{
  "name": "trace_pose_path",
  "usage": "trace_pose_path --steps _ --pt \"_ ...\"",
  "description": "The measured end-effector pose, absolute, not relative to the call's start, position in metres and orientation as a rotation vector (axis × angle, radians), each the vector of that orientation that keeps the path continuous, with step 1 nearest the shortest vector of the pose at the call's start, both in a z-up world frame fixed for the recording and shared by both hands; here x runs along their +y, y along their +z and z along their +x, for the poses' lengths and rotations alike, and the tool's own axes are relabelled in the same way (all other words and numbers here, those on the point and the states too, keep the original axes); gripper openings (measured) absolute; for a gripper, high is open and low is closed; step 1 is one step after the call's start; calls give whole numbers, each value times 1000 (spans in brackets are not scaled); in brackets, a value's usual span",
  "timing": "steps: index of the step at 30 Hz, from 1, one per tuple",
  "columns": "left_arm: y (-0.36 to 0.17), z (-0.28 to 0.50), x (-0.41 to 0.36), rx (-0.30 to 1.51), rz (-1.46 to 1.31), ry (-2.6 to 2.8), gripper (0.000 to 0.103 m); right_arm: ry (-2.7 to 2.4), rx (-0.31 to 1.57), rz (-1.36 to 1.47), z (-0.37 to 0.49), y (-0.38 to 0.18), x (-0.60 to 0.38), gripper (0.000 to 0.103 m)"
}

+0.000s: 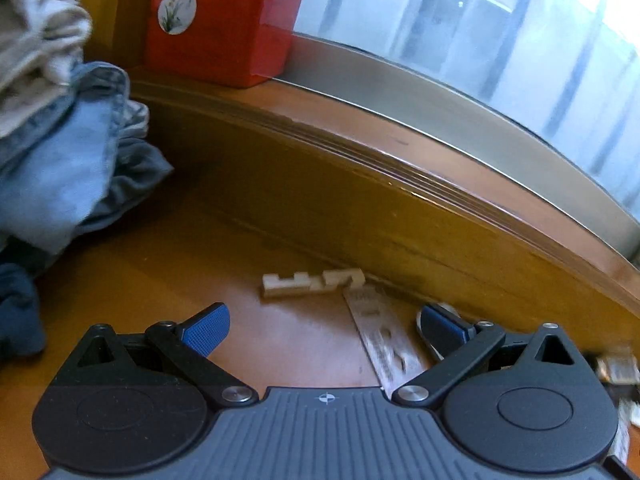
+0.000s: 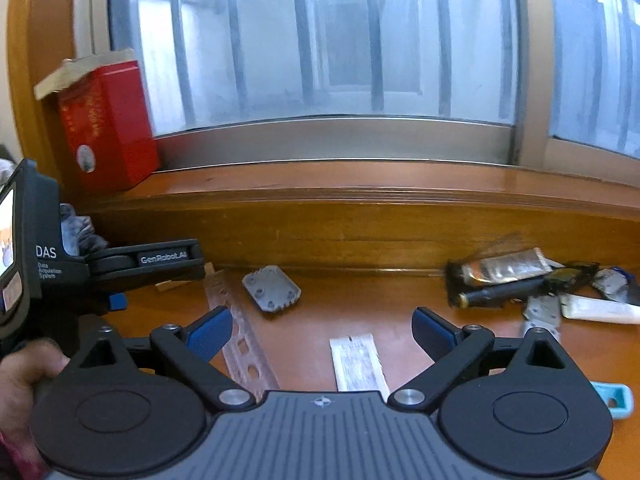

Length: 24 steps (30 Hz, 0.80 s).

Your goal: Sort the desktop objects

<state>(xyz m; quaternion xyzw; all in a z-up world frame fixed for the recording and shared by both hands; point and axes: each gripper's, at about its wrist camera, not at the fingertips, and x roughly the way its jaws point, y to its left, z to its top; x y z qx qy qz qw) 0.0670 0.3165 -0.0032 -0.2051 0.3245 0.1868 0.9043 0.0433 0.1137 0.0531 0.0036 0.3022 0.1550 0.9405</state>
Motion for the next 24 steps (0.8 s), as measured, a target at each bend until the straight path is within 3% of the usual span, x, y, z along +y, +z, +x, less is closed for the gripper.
trace_pose_path --steps 13,17,19,21,24 --pt "-36 100 315 603 -362 483 102 358 657 -131 105 17 159 94" --pt "-40 102 317 583 -350 498 98 387 668 -150 117 10 168 93" --pt "-40 102 319 575 -356 500 91 403 678 -155 122 7 172 92" --pt "-40 100 320 566 -359 494 74 419 688 -160 127 4 176 89" --pt "-41 99 324 570 -344 479 64 444 695 -165 133 1 181 83"
